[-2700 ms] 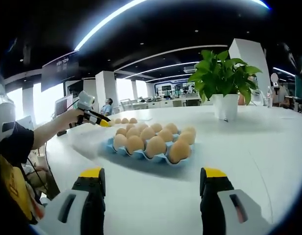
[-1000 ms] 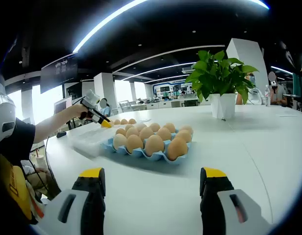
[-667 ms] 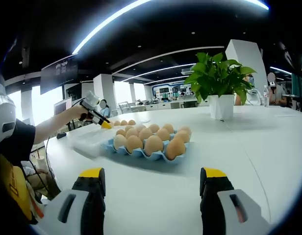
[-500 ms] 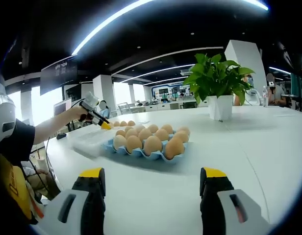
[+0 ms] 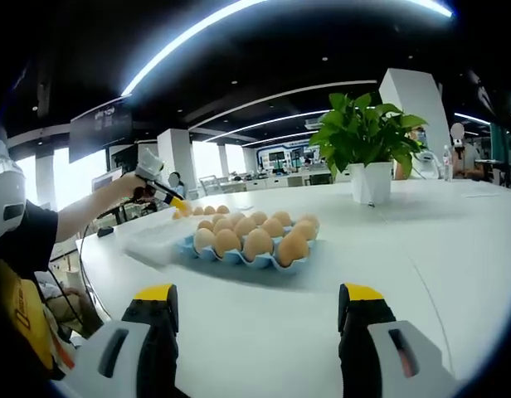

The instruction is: Pick up the eggs on the table and place them into the egg tray on the table

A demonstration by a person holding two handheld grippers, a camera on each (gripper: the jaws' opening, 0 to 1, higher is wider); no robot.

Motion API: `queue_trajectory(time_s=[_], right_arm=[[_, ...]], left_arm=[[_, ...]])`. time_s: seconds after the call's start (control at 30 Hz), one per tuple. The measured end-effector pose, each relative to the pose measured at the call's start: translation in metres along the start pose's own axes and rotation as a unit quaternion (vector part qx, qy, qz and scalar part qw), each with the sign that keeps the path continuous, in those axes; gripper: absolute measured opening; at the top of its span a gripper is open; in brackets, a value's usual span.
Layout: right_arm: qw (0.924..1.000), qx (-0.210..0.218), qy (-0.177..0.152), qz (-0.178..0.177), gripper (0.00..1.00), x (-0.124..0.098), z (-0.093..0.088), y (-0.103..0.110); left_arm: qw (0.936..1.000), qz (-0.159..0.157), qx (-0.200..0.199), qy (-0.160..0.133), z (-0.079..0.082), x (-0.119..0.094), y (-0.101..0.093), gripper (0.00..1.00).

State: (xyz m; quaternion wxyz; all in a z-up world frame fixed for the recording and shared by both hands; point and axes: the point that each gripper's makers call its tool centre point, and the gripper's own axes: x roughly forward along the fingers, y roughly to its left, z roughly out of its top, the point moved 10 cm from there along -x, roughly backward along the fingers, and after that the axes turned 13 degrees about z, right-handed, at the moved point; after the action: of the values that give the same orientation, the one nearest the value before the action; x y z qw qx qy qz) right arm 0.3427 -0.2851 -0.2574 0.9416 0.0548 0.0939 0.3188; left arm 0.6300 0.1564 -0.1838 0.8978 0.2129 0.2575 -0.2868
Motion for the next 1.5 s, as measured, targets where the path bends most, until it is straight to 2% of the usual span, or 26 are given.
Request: queue_trajectory(time_s=[0.4, 0.83, 1.07, 1.27, 1.5], right_arm=[[1.0, -0.003, -0.006, -0.001, 0.83, -0.008, -0.001, 0.003], [1.0, -0.003, -0.007, -0.006, 0.83, -0.016, -0.003, 0.004], [0.9999, -0.006, -0.006, -0.007, 0.83, -0.016, -0.003, 0.004], [0.9999, -0.006, -0.006, -0.008, 0.83, -0.016, -0.003, 0.004], [0.9999, -0.007, -0.001, -0.008, 0.83, -0.015, -0.004, 0.005]], left_arm=[[0.9998, -0.007, 0.005, -0.018, 0.011, -0.018, -0.013, 0.25], [0.9983, -0.04, 0.011, -0.041, 0.023, -0.023, -0.04, 0.25], [0.996, -0.066, 0.027, -0.053, 0.032, -0.027, -0.06, 0.25], [0.9939, -0.085, 0.039, -0.059, 0.033, -0.029, -0.077, 0.25], [0.9892, -0.117, 0.058, -0.067, 0.041, -0.028, -0.101, 0.25]])
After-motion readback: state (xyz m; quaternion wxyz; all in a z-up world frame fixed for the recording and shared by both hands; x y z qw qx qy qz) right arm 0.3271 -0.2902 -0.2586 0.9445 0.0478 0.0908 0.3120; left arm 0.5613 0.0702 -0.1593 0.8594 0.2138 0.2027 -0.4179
